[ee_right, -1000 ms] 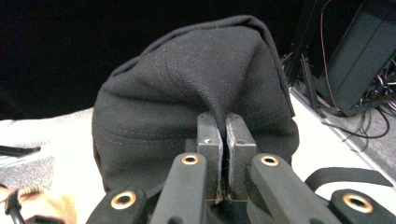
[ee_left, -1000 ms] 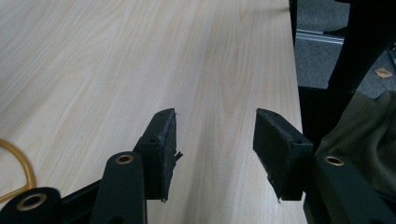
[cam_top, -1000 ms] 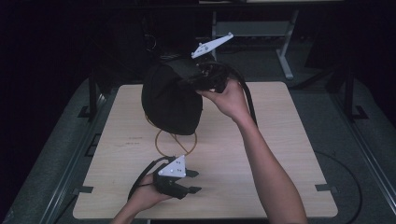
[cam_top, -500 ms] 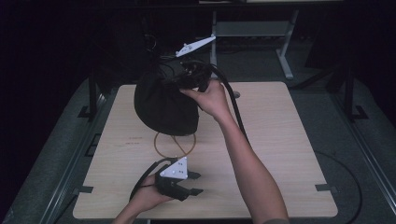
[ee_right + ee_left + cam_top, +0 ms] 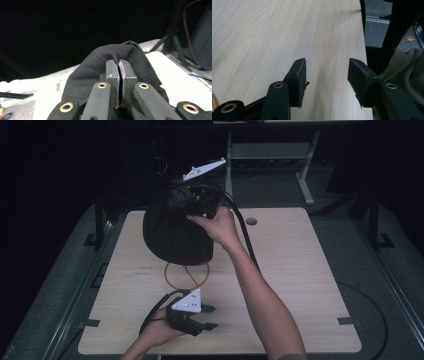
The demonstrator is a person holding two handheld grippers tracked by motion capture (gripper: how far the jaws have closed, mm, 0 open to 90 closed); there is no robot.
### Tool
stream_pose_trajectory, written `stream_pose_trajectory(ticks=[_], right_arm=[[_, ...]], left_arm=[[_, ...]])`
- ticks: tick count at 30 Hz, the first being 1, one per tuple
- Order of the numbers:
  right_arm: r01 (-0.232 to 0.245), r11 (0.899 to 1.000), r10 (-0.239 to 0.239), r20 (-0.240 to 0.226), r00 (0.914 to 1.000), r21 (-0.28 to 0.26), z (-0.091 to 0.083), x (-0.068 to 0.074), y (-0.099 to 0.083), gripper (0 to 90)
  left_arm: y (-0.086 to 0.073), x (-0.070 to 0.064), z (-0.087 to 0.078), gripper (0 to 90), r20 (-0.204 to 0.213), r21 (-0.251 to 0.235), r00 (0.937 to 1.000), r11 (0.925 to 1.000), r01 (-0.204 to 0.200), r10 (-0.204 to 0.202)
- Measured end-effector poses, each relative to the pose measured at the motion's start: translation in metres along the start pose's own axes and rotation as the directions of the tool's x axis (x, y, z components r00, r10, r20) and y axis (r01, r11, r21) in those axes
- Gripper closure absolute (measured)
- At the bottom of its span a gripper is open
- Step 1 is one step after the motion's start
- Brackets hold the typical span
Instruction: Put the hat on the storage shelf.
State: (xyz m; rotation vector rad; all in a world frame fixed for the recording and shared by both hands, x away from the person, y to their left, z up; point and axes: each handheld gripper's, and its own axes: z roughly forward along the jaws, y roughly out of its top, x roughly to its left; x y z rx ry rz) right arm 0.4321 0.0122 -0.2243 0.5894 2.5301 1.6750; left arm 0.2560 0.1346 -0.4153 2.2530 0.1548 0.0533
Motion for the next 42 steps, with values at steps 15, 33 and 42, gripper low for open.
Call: stream_pose_trajectory(ticks=[15,33,42], right_arm=[[-0.005,0.998,0.0,0.071,0.9975,0.064,0.01,-0.007,-0.008,60.7],[-0.014,1.0,0.013,0.071,0.9974,0.01,-0.023,-0.008,-0.019,45.2],[-0.023,1.0,0.022,0.081,0.9965,0.011,-0.038,-0.012,-0.03,42.7]], left_arm=[[-0.001,-0.002,0.002,47.4,0.007,0.0,0.9999,1.0,0.008,-0.008],[0.0,-0.002,0.002,46.1,0.001,0.005,1.0,1.0,0.007,-0.007],[-0.001,0.0,0.0,44.9,-0.002,0.003,1.0,1.0,0.005,-0.005]])
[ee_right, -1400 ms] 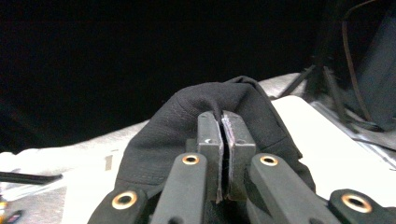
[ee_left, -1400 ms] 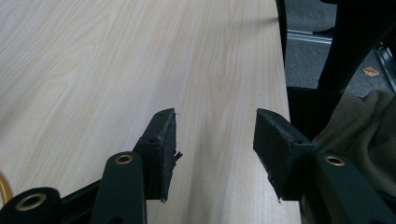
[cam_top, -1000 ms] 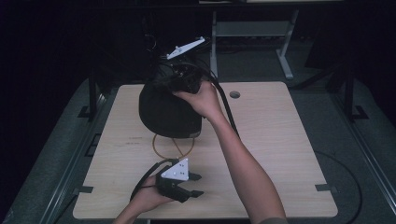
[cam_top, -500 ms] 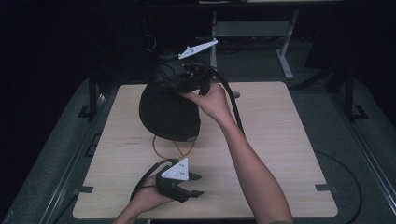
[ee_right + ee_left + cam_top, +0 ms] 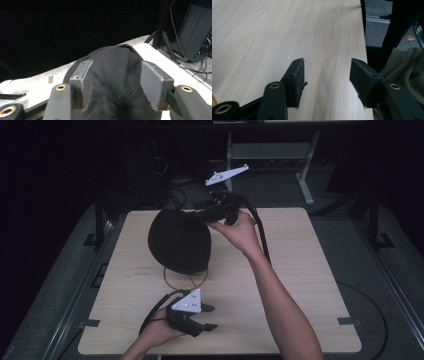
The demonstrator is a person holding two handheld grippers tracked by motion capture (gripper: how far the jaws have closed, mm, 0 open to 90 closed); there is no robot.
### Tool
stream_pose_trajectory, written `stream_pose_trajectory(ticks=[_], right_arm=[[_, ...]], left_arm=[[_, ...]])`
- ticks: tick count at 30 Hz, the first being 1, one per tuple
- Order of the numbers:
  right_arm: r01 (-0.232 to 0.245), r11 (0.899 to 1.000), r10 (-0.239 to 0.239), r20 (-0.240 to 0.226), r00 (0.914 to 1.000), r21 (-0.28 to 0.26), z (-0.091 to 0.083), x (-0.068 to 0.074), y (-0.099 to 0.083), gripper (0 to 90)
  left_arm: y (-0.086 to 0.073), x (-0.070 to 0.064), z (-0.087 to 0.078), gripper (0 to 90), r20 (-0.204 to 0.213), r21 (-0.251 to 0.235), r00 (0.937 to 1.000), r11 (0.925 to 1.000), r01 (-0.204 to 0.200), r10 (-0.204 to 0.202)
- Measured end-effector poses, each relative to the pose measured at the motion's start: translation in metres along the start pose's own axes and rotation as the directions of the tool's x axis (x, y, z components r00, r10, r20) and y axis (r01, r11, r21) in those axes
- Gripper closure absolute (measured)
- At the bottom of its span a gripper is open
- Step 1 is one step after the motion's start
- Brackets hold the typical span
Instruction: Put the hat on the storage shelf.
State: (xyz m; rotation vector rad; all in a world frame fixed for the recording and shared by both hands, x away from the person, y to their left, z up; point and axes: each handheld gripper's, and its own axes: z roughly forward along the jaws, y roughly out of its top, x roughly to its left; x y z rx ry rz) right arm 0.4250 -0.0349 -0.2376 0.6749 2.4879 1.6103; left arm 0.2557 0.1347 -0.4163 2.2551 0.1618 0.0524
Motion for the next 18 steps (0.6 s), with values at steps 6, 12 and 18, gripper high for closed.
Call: stream_pose_trajectory(ticks=[6,12,18], right_arm=[[-0.013,1.0,0.013,0.011,0.9999,0.013,-0.006,-0.005,-0.01,41.0],[-0.027,0.999,0.026,0.026,0.9993,0.019,-0.013,-0.011,-0.02,40.4],[-0.039,0.999,0.037,0.053,0.9979,0.036,-0.022,-0.016,-0.032,39.1]], left_arm=[[-0.002,0.0,-0.001,43.4,-0.008,-0.003,0.9999,0.9999,0.011,-0.011],[-0.002,0.001,-0.003,42.4,-0.019,-0.009,0.9996,0.9998,0.02,-0.02],[-0.003,0.002,-0.003,40.3,-0.027,-0.007,0.9994,0.9997,0.021,-0.021]])
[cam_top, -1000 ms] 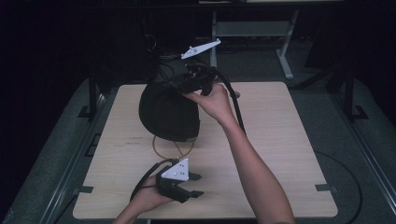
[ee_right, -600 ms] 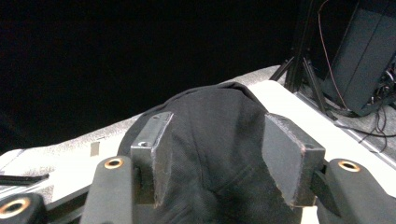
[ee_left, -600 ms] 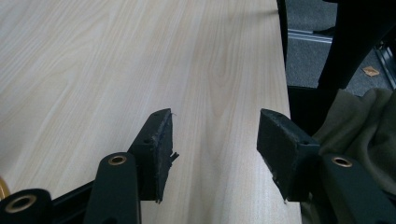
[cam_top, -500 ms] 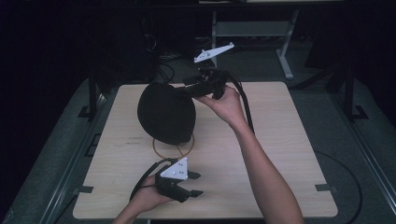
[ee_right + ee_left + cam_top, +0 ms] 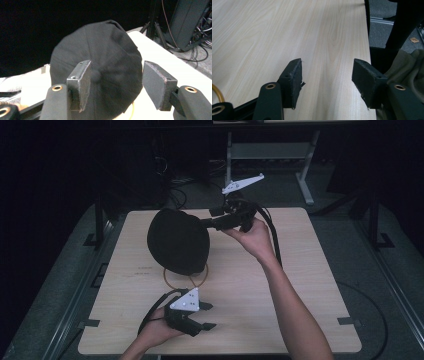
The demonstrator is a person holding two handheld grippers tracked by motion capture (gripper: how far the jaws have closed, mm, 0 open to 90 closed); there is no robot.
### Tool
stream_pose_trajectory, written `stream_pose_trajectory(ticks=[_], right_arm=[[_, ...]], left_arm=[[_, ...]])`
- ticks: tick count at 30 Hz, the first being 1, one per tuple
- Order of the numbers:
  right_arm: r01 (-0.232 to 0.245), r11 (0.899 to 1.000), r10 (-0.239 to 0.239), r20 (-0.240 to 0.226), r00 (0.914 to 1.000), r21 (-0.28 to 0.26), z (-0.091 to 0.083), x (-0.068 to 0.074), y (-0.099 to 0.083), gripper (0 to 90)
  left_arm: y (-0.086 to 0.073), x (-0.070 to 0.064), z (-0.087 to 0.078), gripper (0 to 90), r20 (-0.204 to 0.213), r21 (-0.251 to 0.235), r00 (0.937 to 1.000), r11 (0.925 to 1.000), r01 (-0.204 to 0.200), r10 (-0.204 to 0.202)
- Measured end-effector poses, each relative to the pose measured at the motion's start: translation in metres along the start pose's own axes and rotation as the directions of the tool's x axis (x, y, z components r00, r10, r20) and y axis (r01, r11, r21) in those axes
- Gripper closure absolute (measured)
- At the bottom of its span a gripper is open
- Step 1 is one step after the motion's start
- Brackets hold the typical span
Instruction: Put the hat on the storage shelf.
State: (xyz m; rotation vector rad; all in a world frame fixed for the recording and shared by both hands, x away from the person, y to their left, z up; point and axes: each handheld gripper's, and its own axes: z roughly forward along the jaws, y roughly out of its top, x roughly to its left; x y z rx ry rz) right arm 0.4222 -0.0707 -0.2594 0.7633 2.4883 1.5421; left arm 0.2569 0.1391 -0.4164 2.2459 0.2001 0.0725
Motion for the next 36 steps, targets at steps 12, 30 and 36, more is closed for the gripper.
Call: stream_pose_trajectory(ticks=[12,30,36], right_arm=[[-0.024,1.0,0.024,0.034,0.9991,0.013,-0.022,-0.011,-0.023,37.3],[-0.059,0.998,0.057,0.085,0.9947,0.029,-0.055,-0.02,-0.057,34.4],[-0.067,0.997,0.063,0.102,0.9928,0.035,-0.065,-0.021,-0.07,33.8]], left_arm=[[-0.001,0.003,-0.001,33.7,-0.018,0.009,0.9998,0.9999,0.012,-0.012],[-0.003,0.003,-0.002,29.1,-0.028,0.013,0.9991,0.9994,0.032,-0.031],[-0.004,0.004,-0.003,28.9,-0.035,0.012,0.999,0.9995,0.029,-0.028]])
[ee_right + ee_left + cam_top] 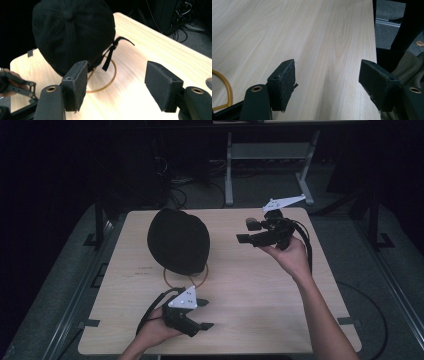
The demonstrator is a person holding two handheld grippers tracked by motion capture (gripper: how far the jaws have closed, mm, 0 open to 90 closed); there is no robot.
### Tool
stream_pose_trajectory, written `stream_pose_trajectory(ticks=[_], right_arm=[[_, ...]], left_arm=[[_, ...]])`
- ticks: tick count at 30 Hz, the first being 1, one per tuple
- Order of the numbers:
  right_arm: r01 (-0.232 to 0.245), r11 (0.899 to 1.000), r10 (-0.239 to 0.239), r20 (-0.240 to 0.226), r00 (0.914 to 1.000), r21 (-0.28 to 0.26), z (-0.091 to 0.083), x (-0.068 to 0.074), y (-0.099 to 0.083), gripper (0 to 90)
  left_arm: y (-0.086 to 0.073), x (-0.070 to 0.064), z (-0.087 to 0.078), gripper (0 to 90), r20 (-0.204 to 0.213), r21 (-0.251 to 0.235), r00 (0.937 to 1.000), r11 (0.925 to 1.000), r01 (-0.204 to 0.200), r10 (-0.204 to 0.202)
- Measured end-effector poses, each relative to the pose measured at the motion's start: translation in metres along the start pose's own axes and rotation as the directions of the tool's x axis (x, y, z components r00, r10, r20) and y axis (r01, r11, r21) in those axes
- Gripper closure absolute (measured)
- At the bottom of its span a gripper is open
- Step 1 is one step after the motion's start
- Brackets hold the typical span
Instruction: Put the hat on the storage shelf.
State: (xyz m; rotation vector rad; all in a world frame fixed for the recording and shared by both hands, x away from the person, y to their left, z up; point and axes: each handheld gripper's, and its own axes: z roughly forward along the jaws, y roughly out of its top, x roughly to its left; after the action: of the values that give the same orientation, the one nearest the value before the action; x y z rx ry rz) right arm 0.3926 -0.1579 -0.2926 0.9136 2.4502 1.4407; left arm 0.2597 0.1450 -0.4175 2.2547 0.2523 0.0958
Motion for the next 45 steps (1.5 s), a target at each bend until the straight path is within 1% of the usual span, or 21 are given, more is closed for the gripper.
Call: stream_pose_trajectory(ticks=[6,7,9,11,13,16,26,29,31,32,35,39,42,45], right_arm=[[0.0,1.0,0.0,0.01,1.0,0.007,-0.005,-0.001,-0.009,33.4],[-0.009,1.0,0.009,0.012,0.9999,0.009,-0.007,-0.002,-0.012,33.2],[-0.01,1.0,0.01,0.009,0.9999,0.013,-0.008,-0.002,-0.014,32.6],[-0.007,1.0,0.007,0.016,0.9999,0.009,-0.011,-0.003,-0.017,32.8],[-0.011,1.0,0.011,0.022,0.9997,0.012,-0.015,-0.003,-0.023,32.8],[-0.012,1.0,0.011,0.025,0.9996,0.016,-0.017,-0.004,-0.027,32.7],[-0.042,0.999,0.041,0.041,0.9983,0.023,-0.029,-0.008,-0.053,32.2],[-0.048,0.999,0.047,0.048,0.9977,0.025,-0.032,-0.009,-0.061,31.9],[-0.054,0.998,0.052,0.049,0.9974,0.025,-0.035,-0.01,-0.066,31.6],[-0.064,0.998,0.062,0.051,0.9967,0.026,-0.037,-0.01,-0.07,31.1],[-0.069,0.997,0.067,0.062,0.9959,0.028,-0.04,-0.011,-0.079,30.6],[-0.076,0.997,0.074,0.069,0.9949,0.03,-0.043,-0.011,-0.088,29.6],[-0.082,0.996,0.079,0.074,0.9941,0.033,-0.045,-0.01,-0.097,29.1],[-0.093,0.995,0.09,0.078,0.9929,0.031,-0.047,-0.011,-0.106,28.8]], left_arm=[[0.0,0.0,-0.001,28.5,-0.001,-0.001,1.0,1.0,0.006,-0.006],[0.0,0.0,-0.001,28.4,-0.002,-0.002,1.0,1.0,0.009,-0.009],[0.0,0.0,-0.001,28.3,-0.005,-0.004,0.9999,0.9999,0.013,-0.013],[0.0,0.001,-0.002,28.2,-0.009,-0.003,1.0,1.0,0.003,-0.003],[-0.001,0.001,-0.002,27.9,-0.006,-0.003,0.9999,1.0,0.008,-0.008],[-0.001,0.001,-0.002,27.8,-0.007,-0.009,0.9999,0.9999,0.013,-0.013],[-0.002,0.003,-0.004,27.5,-0.012,-0.011,0.9997,0.9997,0.022,-0.022],[-0.003,0.004,-0.005,27.4,-0.016,-0.01,0.9997,0.9998,0.018,-0.019],[-0.003,0.004,-0.006,27.3,-0.016,-0.01,0.9995,0.9996,0.028,-0.028],[-0.004,0.003,-0.006,27.2,-0.017,-0.01,0.9993,0.9994,0.032,-0.033],[-0.004,0.004,-0.007,27.0,-0.02,-0.01,0.9993,0.9994,0.032,-0.032],[-0.005,0.004,-0.007,26.6,-0.022,-0.012,0.9989,0.999,0.042,-0.042],[-0.006,0.005,-0.008,26.5,-0.026,-0.011,0.9989,0.9992,0.038,-0.039],[-0.006,0.005,-0.009,26.5,-0.028,-0.012,0.9986,0.999,0.044,-0.044]])
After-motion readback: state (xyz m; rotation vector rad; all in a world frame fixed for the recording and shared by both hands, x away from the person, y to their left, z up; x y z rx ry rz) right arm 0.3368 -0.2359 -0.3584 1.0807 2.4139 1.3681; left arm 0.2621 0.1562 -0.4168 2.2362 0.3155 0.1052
